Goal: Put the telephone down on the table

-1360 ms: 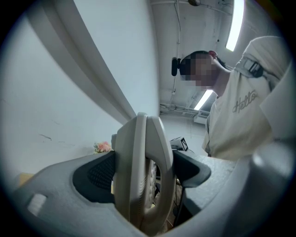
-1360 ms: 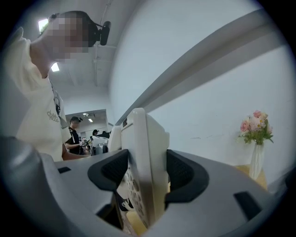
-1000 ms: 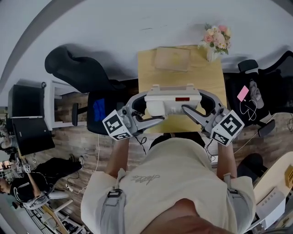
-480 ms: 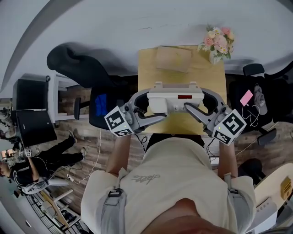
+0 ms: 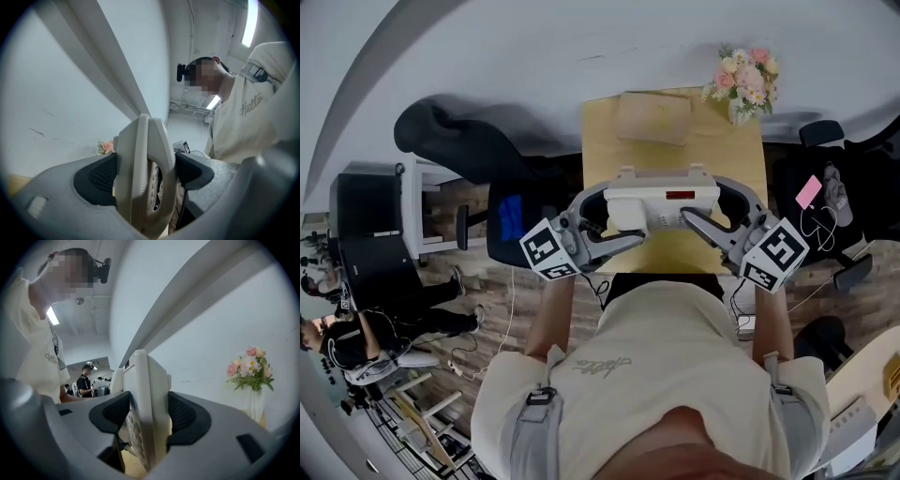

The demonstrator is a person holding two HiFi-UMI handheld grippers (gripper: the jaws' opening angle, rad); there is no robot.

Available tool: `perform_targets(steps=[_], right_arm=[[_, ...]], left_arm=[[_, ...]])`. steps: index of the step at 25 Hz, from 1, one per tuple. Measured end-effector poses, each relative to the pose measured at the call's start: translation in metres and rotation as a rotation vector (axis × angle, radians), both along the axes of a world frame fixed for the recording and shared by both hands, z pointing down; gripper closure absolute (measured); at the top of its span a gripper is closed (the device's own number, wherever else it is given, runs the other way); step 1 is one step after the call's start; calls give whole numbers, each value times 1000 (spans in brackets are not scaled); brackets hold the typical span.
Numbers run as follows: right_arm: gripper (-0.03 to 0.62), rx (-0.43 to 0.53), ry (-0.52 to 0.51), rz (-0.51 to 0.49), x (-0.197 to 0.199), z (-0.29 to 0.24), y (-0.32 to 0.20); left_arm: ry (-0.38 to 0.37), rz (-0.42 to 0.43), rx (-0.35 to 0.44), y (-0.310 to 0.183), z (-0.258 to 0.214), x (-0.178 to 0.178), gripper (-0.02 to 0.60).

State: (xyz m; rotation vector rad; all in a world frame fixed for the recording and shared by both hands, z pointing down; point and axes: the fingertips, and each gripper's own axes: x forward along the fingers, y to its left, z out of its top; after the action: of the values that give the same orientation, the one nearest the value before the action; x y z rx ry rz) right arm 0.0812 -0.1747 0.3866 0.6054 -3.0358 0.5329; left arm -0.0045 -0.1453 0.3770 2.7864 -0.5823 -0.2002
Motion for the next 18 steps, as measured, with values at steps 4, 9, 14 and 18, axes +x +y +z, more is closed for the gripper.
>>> perform_targets(steps=[4, 9, 14, 18], right_arm=[[352, -17, 21, 16, -9, 3, 4], [352, -17, 51, 27, -28, 0, 8], [352, -52, 88, 23, -52, 14, 13], [352, -90, 102, 6, -78, 30, 14]], left_arm=[[10, 23, -9, 2, 3, -9, 193], [29, 37, -15, 5, 3, -29, 193], [48, 36, -46, 10, 18, -53, 193], [54, 32, -76, 11, 34, -78, 193]])
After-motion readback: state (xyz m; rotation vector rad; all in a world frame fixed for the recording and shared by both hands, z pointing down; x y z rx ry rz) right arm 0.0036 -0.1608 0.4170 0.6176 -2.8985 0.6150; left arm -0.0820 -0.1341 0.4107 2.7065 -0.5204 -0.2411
